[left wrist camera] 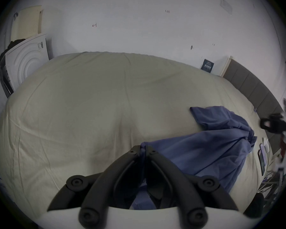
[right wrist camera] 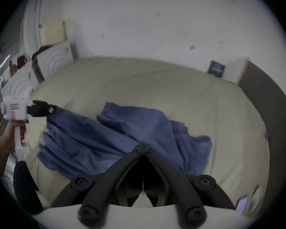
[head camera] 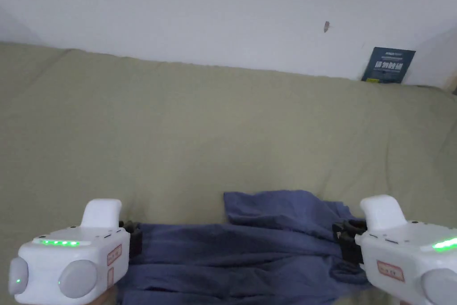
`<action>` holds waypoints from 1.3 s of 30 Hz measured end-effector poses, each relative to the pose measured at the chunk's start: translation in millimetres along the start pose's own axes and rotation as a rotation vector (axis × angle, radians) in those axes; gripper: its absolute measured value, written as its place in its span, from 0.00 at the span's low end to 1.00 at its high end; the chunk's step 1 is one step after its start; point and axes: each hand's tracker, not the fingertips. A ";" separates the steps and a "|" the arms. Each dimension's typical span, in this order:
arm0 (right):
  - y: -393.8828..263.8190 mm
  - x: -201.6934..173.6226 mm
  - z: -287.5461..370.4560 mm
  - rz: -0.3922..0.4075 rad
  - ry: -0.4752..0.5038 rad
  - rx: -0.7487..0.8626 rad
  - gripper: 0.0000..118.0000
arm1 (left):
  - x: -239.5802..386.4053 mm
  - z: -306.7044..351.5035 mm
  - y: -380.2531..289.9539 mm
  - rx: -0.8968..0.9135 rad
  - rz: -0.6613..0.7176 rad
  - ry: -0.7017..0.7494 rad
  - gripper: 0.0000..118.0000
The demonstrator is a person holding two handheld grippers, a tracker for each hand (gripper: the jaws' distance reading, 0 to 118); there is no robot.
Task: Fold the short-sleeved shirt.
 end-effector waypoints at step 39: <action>136.3 78.4 158.2 -0.394 -0.098 0.387 0.04 | 20.8 142.1 120.0 0.327 -0.021 -0.045 0.05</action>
